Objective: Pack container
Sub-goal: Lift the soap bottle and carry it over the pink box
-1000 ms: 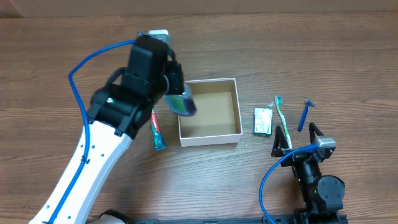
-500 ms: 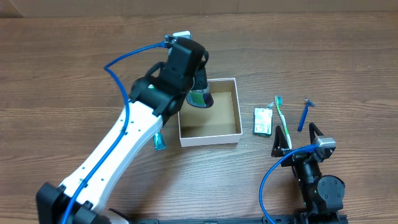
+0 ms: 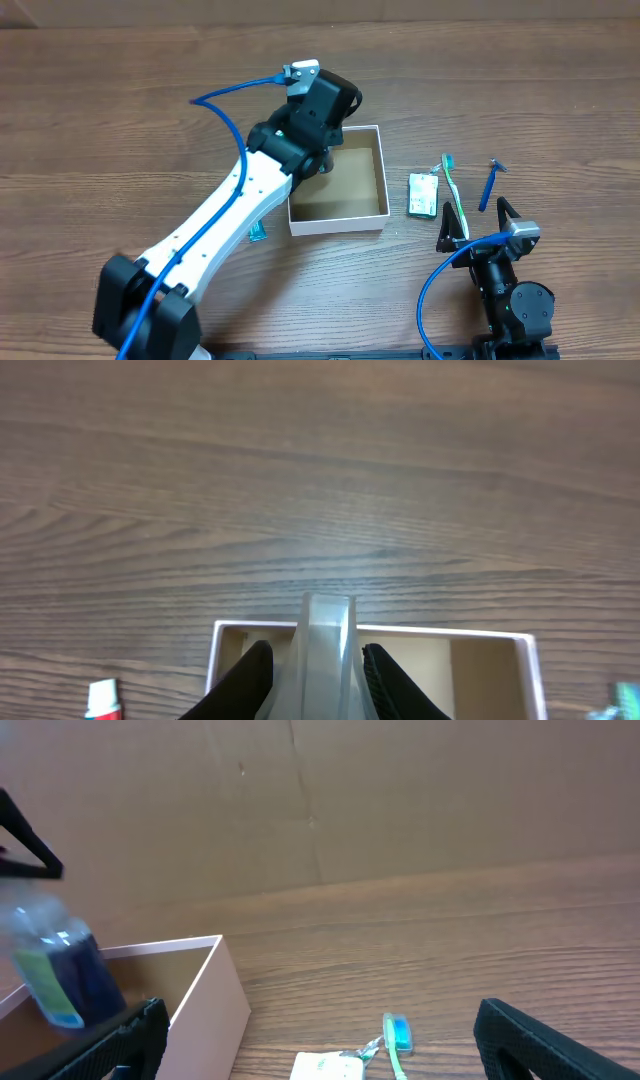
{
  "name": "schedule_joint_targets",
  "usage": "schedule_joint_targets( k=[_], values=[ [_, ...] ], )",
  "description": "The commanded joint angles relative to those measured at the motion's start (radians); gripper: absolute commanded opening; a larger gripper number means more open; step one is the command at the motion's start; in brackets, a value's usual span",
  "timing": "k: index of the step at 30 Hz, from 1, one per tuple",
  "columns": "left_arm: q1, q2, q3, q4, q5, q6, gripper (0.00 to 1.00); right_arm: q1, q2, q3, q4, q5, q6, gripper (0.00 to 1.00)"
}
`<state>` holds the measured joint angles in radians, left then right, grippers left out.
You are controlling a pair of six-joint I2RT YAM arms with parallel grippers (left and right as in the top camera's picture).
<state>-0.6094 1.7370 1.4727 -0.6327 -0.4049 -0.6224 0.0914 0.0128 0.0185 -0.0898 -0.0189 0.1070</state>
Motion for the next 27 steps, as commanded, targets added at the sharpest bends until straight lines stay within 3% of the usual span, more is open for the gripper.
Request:
schedule_joint_targets(
  k=[1, 7, 27],
  values=[
    [-0.008, 0.036, 0.016, 0.035, -0.051, -0.014, 0.29, -0.002, -0.010, -0.010, 0.005, 0.002, -0.003, 1.00],
    [-0.008, 0.041, 0.016, 0.062, -0.119, -0.014, 0.29, -0.002, -0.010, -0.010, 0.005, 0.002, -0.003, 1.00],
    [-0.006, 0.051, 0.015, 0.038, -0.138, -0.012, 0.30, -0.002, -0.010, -0.010, 0.005, 0.002, -0.003, 1.00]
  ],
)
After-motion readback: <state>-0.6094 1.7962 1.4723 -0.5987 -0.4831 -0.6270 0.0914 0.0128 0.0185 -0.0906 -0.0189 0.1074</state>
